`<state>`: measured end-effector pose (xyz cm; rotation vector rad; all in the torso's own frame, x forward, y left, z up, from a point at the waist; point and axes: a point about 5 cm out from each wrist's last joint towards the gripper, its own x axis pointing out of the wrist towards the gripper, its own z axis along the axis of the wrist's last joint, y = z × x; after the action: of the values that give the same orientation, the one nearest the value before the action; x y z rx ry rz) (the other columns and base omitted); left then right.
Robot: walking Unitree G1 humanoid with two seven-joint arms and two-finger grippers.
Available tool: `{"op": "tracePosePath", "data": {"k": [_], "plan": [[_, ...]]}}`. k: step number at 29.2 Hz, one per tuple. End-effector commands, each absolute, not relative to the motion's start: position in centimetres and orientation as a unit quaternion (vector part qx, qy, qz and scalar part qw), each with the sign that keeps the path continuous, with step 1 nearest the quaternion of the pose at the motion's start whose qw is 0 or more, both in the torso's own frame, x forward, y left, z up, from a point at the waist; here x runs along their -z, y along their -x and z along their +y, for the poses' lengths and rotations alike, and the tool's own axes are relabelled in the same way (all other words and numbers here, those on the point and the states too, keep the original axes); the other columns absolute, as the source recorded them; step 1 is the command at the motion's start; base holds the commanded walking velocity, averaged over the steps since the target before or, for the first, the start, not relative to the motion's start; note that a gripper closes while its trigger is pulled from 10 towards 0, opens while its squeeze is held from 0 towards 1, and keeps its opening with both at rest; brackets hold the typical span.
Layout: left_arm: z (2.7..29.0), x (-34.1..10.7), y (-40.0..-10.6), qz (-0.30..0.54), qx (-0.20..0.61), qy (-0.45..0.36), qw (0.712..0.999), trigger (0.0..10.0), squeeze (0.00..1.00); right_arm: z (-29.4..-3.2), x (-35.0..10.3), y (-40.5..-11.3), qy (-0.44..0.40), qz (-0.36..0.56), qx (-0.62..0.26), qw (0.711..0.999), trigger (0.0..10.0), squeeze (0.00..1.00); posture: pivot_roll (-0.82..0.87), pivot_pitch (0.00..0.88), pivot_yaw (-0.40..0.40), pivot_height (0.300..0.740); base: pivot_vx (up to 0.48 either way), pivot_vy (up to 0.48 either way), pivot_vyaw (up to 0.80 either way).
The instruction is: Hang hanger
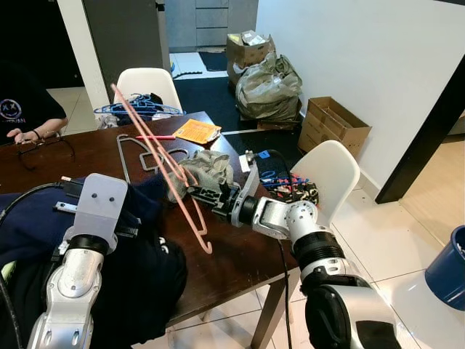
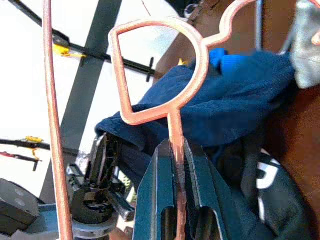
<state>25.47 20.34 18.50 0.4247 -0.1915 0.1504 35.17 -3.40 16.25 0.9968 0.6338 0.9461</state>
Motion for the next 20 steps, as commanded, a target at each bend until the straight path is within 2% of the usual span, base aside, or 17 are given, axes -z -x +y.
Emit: {"op": "tracePosePath", "data": {"k": [1,5,6,8,9,10,12,13,14,15,16,17,18,19,20], "plan": [[20.1,-18.2,-25.6,-0.092,-0.074,-0.209,0.971,10.0,0.0,-3.3,-17.1,-35.3,-0.461,0.271,-0.438,0.723,0.0,0.0,0.11,0.0,-0.036,0.74,0.0,0.0,0.0],[20.1,-18.1,-25.7,-0.092,-0.073,-0.21,0.971,10.0,0.0,-3.4,-19.4,-35.9,-0.489,0.219,-0.446,0.717,0.0,0.0,0.11,0.0,-0.035,0.74,0.0,0.0,0.0],[19.9,-18.1,-25.7,-0.092,-0.073,-0.21,0.971,10.0,0.0,-3.8,-20.9,-36.4,-0.506,0.178,-0.446,0.716,0.0,0.0,0.11,0.0,-0.036,0.74,0.0,0.0,0.0],[19.9,-18.1,-25.7,-0.092,-0.073,-0.21,0.971,10.0,0.0,-3.8,-20.9,-36.4,-0.506,0.178,-0.446,0.716,0.0,0.0,0.11,0.0,-0.036,0.74,0.0,0.0,0.0],[19.8,-18.1,-25.8,-0.093,-0.072,-0.209,0.971,10.0,0.0,-4.3,-22.1,-36.9,-0.523,0.138,-0.436,0.719,0.0,0.0,0.1,0.0,-0.034,0.74,0.0,0.0,0.0],[19.7,-18.3,-25.9,-0.098,-0.071,-0.207,0.971,10.0,0.0,-5.1,-22.8,-37.4,-0.525,0.098,-0.419,0.734,0.0,0.0,0.1,0.0,-0.034,0.74,0.0,0.0,0.0],[19.7,-18.3,-25.9,-0.098,-0.071,-0.207,0.971,10.0,0.0,-5.1,-22.8,-37.4,-0.525,0.098,-0.419,0.734,0.0,0.0,0.1,0.0,-0.034,0.74,0.0,0.0,0.0],[19.6,-18.6,-26.1,-0.104,-0.071,-0.204,0.971,10.0,0.0,-5.8,-23.2,-37.8,-0.511,0.066,-0.398,0.759,0.0,0.0,0.1,0.0,-0.034,0.74,0.0,0.0,0.0],[19.5,-19.6,-26.4,-0.12,-0.068,-0.192,0.972,10.0,0.0,-6.6,-23.0,-38.3,-0.476,0.05,-0.362,0.8,0.0,0.0,0.11,0.0,-0.032,0.74,0.0,0.0,0.0],[19.5,-19.6,-26.4,-0.12,-0.068,-0.192,0.972,10.0,0.0,-6.6,-23.0,-38.3,-0.476,0.05,-0.362,0.8,0.0,0.0,0.11,0.0,-0.032,0.74,0.0,0.0,0.0],[19.4,-20.6,-26.6,-0.138,-0.062,-0.181,0.972,10.0,0.0,-7.4,-22.8,-38.6,-0.439,0.037,-0.329,0.835,0.0,0.0,0.11,0.0,-0.031,0.74,0.0,0.0,0.0],[19.4,-22.8,-27.0,-0.169,-0.055,-0.163,0.97,10.0,0.0,-8.3,-22.4,-39.0,-0.382,0.026,-0.298,0.874,5.3,0.0,0.1,0.0,-0.03,0.74,0.0,0.0,0.0],[19.4,-22.8,-27.0,-0.169,-0.055,-0.163,0.97,10.0,0.0,-8.3,-22.4,-39.0,-0.382,0.026,-0.298,0.874,5.3,0.0,0.1,0.0,-0.03,0.74,0.0,0.0,0.0],[19.5,-24.4,-27.2,-0.191,-0.051,-0.151,0.969,10.0,0.0,-9.0,-22.2,-39.2,-0.344,0.018,-0.28,0.896,10.0,0.0,0.11,0.0,-0.029,0.74,0.0,0.0,0.0],[19.5,-24.4,-27.2,-0.191,-0.051,-0.151,0.969,10.0,0.0,-9.0,-22.2,-39.2,-0.344,0.018,-0.28,0.896,10.0,0.0,0.11,0.0,-0.029,0.74,0.0,0.0,0.0]]}}
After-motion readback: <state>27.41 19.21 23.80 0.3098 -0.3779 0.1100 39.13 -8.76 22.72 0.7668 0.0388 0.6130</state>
